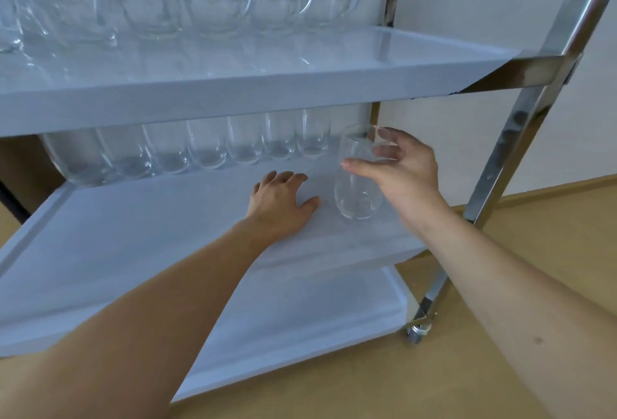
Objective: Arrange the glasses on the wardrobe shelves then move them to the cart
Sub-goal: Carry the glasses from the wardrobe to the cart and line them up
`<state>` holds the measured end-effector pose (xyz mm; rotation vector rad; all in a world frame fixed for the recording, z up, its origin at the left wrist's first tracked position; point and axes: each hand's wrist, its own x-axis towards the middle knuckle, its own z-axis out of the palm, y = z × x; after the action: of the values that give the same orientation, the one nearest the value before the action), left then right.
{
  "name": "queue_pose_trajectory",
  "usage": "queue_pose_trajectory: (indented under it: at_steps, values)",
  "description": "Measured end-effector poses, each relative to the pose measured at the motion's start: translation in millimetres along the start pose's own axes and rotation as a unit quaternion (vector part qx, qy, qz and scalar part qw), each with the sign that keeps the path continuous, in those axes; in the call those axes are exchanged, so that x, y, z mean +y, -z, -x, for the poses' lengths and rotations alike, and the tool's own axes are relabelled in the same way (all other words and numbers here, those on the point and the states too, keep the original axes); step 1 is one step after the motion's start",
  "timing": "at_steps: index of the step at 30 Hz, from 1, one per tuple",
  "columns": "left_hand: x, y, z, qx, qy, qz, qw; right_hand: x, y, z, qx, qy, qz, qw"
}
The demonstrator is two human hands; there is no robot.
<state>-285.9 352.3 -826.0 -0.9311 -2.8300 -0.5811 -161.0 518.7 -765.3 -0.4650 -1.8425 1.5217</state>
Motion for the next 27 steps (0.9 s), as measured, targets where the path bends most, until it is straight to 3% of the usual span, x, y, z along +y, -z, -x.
queue_pose_trajectory:
  at_steps: [7, 14, 27]
  values:
    - [14, -25, -56, -0.025, -0.028, -0.054, 0.998, 22, -5, -47, 0.048, 0.038, 0.046, 0.997]
    - [13, -30, -55, -0.042, -0.038, -0.064, 0.996, 30, -32, -103, 0.074, 0.046, 0.084, 0.993]
    - [14, -36, -52, -0.010, -0.056, -0.067, 0.996, 33, -49, -180, 0.045, 0.036, 0.105, 0.993]
